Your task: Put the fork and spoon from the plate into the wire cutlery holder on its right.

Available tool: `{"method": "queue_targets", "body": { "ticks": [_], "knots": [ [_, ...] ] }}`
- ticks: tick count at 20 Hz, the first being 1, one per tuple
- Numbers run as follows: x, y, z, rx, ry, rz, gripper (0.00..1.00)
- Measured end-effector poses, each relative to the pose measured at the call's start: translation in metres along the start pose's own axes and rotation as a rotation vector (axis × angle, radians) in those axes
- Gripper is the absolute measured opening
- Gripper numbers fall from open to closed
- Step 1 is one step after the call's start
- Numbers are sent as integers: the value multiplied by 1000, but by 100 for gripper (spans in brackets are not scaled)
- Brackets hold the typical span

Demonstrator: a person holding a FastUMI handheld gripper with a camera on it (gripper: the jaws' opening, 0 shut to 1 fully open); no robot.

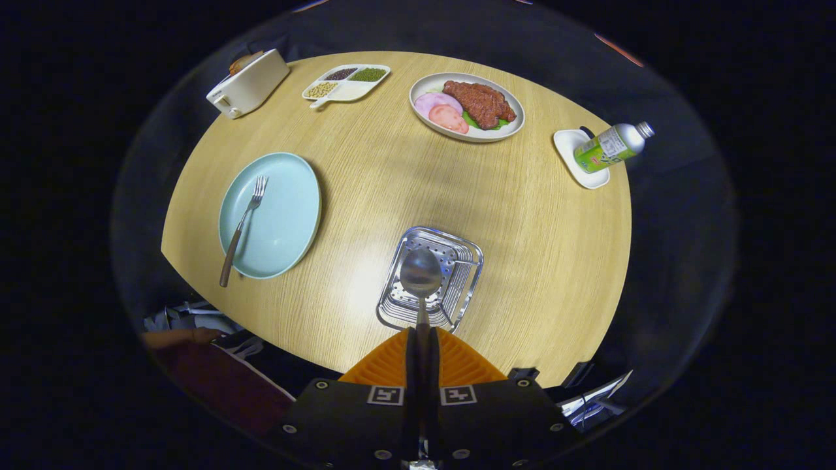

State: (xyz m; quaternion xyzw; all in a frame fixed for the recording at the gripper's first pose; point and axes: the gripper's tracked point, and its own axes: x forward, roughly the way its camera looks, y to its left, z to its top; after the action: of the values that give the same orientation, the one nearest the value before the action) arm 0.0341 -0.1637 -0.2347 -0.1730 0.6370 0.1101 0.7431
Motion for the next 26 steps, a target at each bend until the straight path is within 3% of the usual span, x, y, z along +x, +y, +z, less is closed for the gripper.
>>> {"method": "queue_targets", "body": {
  "ticks": [11,17,21,26],
  "knots": [
    [32,-2,6,15,21,34,8],
    [-5,-5,25,106,-140,22,16],
    [-58,16,65,193,-418,40,39],
    [-94,76,96,229,-684,38,78]
  ]
}}
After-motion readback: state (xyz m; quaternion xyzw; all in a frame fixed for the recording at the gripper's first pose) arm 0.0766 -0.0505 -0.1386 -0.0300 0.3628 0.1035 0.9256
